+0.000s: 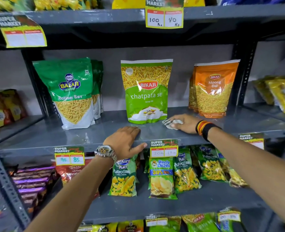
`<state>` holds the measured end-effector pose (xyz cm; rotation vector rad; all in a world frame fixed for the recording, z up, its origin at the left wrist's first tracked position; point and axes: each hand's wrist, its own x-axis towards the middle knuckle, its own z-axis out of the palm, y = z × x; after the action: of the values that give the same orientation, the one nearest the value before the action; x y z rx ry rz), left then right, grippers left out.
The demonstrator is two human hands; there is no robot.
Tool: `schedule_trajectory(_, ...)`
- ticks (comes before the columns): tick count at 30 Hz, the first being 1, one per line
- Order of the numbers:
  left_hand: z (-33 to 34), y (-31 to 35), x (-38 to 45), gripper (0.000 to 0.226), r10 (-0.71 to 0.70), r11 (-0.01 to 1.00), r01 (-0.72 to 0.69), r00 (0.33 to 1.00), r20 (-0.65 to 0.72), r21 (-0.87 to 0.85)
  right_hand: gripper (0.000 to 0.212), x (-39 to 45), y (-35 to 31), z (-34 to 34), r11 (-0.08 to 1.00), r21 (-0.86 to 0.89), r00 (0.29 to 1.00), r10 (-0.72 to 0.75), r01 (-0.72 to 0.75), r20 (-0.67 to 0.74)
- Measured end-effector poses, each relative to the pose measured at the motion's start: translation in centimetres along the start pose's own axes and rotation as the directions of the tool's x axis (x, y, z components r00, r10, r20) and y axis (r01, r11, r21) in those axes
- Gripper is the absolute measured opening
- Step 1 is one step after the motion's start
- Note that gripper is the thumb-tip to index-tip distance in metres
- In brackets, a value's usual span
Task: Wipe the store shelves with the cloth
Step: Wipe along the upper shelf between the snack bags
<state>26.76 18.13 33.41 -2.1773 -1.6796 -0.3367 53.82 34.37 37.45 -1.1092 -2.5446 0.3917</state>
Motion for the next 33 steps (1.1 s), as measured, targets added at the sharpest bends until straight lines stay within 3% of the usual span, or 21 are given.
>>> schedule_trajectory(5, -0.4, 0.3, -0.2, 0.075, -0.008, 1.000, 0.009, 1.000, 0.012, -0.016, 0.036, -6.1, -3.0, -0.8, 0.990, 0.092, 0.981, -0.116, 0.103, 0.153)
schedule_trajectory(8, -0.4, 0.3, -0.1, 0.077, -0.016, 1.000, 0.017, 1.000, 0.024, -0.016, 0.032, -6.3, -2.1, -2.6, 0.990, 0.106, 0.995, -0.101, 0.097, 0.027)
schedule_trajectory(11, -0.5, 0.2, 0.1, 0.077, -0.016, 1.000, 0.017, 0.999, 0.028, -0.015, 0.031, -5.6, -0.3, -2.1, 0.997, 0.047, 0.994, 0.060, -0.056, -0.088)
schedule_trajectory(14, -0.4, 0.1, 0.0, 0.078, -0.015, 1.000, 0.015, 0.999, 0.040, -0.012, 0.031, -7.2, -1.4, -0.4, 0.998, 0.044, 0.996, 0.040, -0.037, -0.074)
schedule_trajectory(17, -0.5, 0.1, -0.1, 0.075, -0.002, 1.000, 0.003, 0.999, 0.040, -0.019, 0.032, -10.2, -3.3, -1.4, 0.996, 0.089, 0.999, -0.022, 0.018, 0.045)
schedule_trajectory(19, -0.5, 0.0, -0.1, 0.075, 0.008, 1.000, -0.007, 0.999, 0.037, -0.017, 0.033, -11.0, -2.9, -3.1, 0.991, 0.132, 1.000, -0.009, 0.006, 0.022)
schedule_trajectory(24, -0.4, 1.5, 1.3, 0.080, 0.054, 0.998, -0.054, 0.998, 0.008, -0.029, 0.034, -7.3, 0.6, -6.5, 0.977, 0.203, 0.973, 0.114, -0.072, -0.199)
schedule_trajectory(30, 0.2, 4.8, 4.9, 0.083, 0.172, 0.985, -0.172, 0.985, 0.026, -0.001, 0.032, 0.2, 1.6, -6.0, 0.959, 0.259, 0.948, 0.182, -0.113, -0.262)
schedule_trajectory(33, 1.1, 5.3, 6.0, 0.082, 0.192, 0.981, -0.192, 0.979, 0.062, -0.008, 0.033, 4.2, 2.5, -4.8, 0.972, 0.201, 0.945, 0.176, -0.122, -0.277)
